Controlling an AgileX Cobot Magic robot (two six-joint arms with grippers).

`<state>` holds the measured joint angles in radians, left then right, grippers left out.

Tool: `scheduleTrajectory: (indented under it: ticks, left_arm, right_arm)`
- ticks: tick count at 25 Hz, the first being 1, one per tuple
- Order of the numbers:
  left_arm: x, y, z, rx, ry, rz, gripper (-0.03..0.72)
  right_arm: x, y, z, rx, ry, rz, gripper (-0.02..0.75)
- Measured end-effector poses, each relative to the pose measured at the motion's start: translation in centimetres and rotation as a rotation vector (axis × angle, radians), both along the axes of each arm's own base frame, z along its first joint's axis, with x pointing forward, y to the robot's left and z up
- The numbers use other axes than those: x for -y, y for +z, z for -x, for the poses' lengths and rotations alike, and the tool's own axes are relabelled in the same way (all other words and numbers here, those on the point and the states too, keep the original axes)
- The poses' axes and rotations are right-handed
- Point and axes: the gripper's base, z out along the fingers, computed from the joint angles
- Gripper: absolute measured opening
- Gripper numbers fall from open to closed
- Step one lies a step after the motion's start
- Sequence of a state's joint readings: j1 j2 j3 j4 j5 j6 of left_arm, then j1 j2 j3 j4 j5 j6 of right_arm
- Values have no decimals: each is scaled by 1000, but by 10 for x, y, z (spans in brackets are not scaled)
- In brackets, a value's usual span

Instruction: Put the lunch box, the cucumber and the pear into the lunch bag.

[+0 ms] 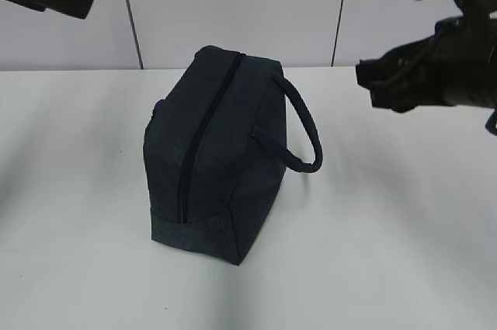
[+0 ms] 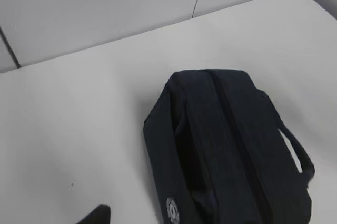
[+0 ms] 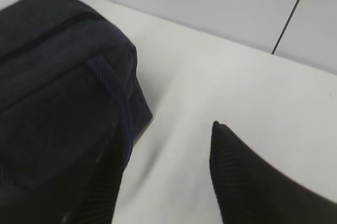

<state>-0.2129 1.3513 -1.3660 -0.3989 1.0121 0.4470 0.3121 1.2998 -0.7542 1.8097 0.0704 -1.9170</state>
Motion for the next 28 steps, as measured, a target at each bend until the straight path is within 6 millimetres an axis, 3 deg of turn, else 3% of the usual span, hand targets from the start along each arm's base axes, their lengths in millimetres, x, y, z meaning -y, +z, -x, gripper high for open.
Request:
scheduleTrajectory:
  ticks: [6,11,15,17,20,22,28]
  left_arm:
    - [-10,20,36,-27,36,-4,445]
    - [-16,38,67,-4,36,13,445]
    - [-21,52,92,46,33,27,445]
    - [-23,58,103,72,32,34,445]
    - [-26,64,119,103,32,45,445]
    - [-28,68,128,110,36,53,445]
    - [-35,78,159,165,39,74,445]
  right_arm:
    - [-6,-25,15,-89,81,-57,391]
    - [1,-28,14,-45,106,135,387]
    - [28,-25,6,7,-100,424,387]
    - [44,-22,5,-20,-275,467,386]
    - [51,-25,8,-91,-409,352,373]
    - [42,-31,10,-119,-372,206,356]
    - [-20,-33,23,-213,156,-287,323]
